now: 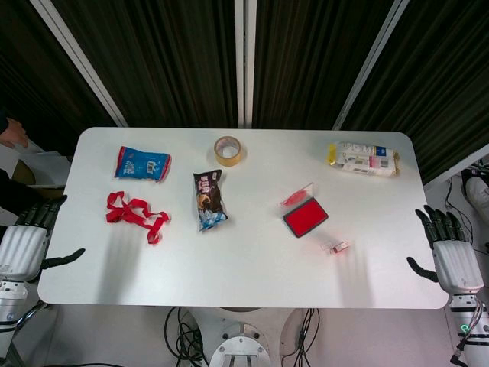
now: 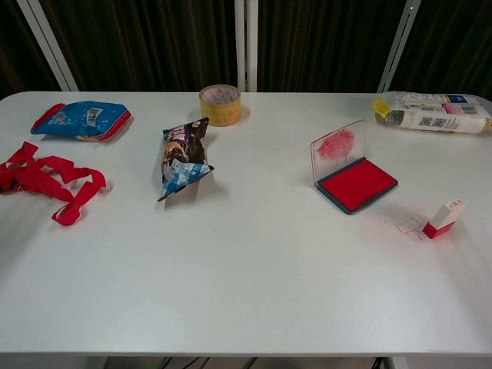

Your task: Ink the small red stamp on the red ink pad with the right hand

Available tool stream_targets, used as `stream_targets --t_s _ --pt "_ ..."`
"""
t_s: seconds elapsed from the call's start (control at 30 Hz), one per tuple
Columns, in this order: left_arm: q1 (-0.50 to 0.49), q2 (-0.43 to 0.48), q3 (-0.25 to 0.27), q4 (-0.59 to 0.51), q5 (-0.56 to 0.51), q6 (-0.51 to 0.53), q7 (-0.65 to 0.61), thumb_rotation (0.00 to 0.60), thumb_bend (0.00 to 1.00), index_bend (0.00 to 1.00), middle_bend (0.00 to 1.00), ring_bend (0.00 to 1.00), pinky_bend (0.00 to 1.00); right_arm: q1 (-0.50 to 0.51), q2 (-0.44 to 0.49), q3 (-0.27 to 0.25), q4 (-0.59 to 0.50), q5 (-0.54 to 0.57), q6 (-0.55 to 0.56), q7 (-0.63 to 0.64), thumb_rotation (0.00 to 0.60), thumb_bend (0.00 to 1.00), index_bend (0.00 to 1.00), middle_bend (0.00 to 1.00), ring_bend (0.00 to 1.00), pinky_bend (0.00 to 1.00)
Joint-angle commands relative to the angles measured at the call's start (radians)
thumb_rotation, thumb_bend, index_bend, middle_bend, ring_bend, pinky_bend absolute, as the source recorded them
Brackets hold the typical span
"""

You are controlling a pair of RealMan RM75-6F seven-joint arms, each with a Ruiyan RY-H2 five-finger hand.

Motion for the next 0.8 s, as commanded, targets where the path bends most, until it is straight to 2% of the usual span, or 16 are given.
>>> stream_targets --t_s 0.03,0.2,0.4,0.43,0.47,0.5,0.53,0.6,0.67,0.8 --pt "-0.003 -0.002 0.0 0.001 -0.003 -0.006 0.002 0.437 0.05 0.06 0.14 0.12 0.24 0.005 -0.006 0.002 0.01 0.005 -0.009 0.001 0.6 0.12 0.0 0.0 0.0 0.0" --pt "-0.007 -0.005 0.005 -0.002 -0.005 -0.022 0.008 0.439 0.05 0.06 0.14 0.12 0.24 0.011 -0.019 0.007 0.027 0.005 -0.013 0.018 0.6 0.12 0.0 0.0 0.0 0.0" --pt "-0.005 -0.002 0.003 -0.012 0.0 -0.011 0.013 0.444 0.05 0.06 0.14 0.12 0.24 -0.005 -0.031 0.023 0.039 0.012 0.035 0.01 0.6 0.14 0.0 0.0 0.0 0.02" --pt "-0.005 -0.002 0.004 -0.013 0.0 -0.011 0.015 0.442 0.05 0.06 0.14 0.12 0.24 -0.007 -0.031 0.025 0.037 0.017 0.039 0.0 0.6 0.14 0.0 0.0 0.03 0.09" --pt "-0.005 -0.001 0.005 -0.015 0.0 -0.012 0.016 0.441 0.05 0.06 0.14 0.12 0.24 -0.009 -0.031 0.028 0.037 0.02 0.043 -0.007 0.6 0.14 0.0 0.0 0.09 0.21" --pt "-0.004 -0.001 0.006 -0.015 0.0 -0.012 0.017 0.44 0.05 0.06 0.14 0.12 0.24 -0.009 -0.029 0.028 0.034 0.02 0.044 -0.009 0.6 0.14 0.0 0.0 0.18 0.37" --pt "-0.003 -0.002 0.007 -0.015 -0.001 -0.013 0.017 0.441 0.05 0.06 0.14 0.12 0.24 -0.009 -0.026 0.025 0.033 0.018 0.041 -0.008 0.6 0.14 0.0 0.0 0.26 0.46" --pt "0.0 -0.004 0.008 -0.015 -0.005 -0.012 0.015 0.437 0.05 0.06 0.14 0.12 0.24 -0.005 -0.009 0.011 0.029 0.018 0.013 -0.028 0.6 0.14 0.0 0.0 0.49 0.68" --pt "0.001 -0.009 0.009 -0.012 -0.009 -0.015 0.012 0.435 0.05 0.06 0.14 0.12 0.24 0.004 0.011 -0.002 0.01 0.019 -0.025 -0.046 0.6 0.13 0.0 0.0 0.62 0.79" --pt "-0.004 -0.019 0.014 -0.005 -0.012 -0.032 0.01 0.436 0.05 0.06 0.14 0.12 0.24 0.024 0.007 -0.01 0.02 0.011 -0.058 -0.117 0.6 0.13 0.0 0.0 0.66 0.83"
